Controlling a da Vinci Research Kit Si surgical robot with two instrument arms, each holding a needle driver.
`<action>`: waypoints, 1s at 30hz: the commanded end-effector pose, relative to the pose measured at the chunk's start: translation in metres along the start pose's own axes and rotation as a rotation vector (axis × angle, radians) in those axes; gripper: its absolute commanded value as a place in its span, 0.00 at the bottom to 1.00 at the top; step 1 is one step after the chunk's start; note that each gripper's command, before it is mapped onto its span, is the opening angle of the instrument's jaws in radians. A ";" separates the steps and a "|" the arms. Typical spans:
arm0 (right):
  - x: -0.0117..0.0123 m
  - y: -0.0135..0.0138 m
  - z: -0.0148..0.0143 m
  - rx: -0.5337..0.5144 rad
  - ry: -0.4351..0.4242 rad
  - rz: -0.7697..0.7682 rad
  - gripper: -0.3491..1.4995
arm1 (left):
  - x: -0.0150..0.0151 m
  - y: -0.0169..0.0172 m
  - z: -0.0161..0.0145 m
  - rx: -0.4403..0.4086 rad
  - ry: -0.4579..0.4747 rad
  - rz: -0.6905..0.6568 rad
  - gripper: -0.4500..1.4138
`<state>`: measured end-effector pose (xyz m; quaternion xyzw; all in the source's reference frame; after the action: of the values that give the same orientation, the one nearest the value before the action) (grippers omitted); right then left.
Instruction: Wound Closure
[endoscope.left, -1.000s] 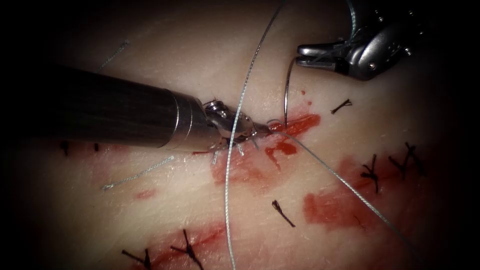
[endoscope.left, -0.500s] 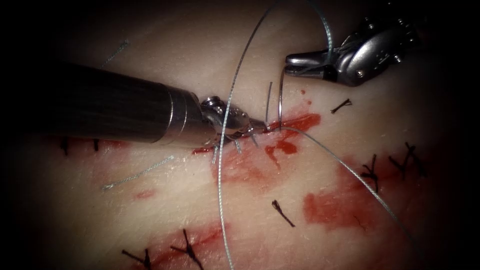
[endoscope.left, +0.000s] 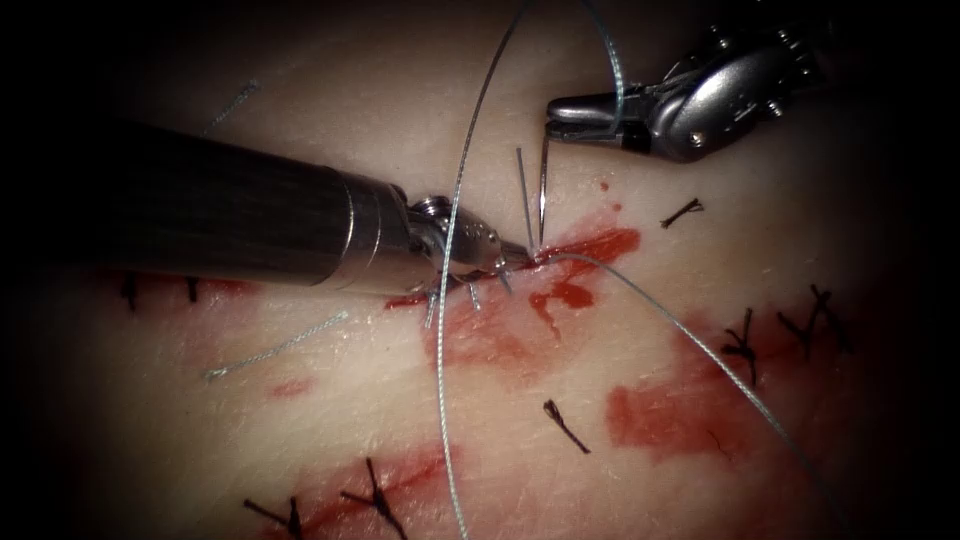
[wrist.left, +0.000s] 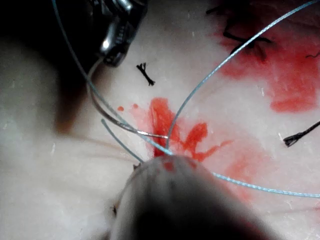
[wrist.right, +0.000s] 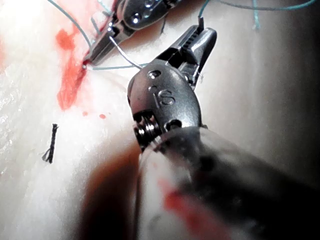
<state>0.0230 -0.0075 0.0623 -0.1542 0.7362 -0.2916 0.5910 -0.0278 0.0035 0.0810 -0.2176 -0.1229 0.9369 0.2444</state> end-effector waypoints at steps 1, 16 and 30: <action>-0.0006 -0.0002 0.0008 0.007 0.000 -0.003 0.00 | 0.0003 0.0002 0.0008 -0.033 -0.001 0.038 0.00; -0.0022 -0.0022 0.0007 0.077 -0.004 -0.021 0.00 | 0.0011 -0.0003 0.0006 -0.146 0.019 0.129 0.00; -0.0029 -0.0033 0.0004 0.124 -0.016 -0.017 0.00 | 0.0014 -0.0007 0.0000 -0.146 0.028 0.131 0.00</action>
<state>0.0228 -0.0085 0.0662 -0.1245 0.7095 -0.3416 0.6037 -0.0281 0.0050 0.0801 -0.2556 -0.1723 0.9364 0.1677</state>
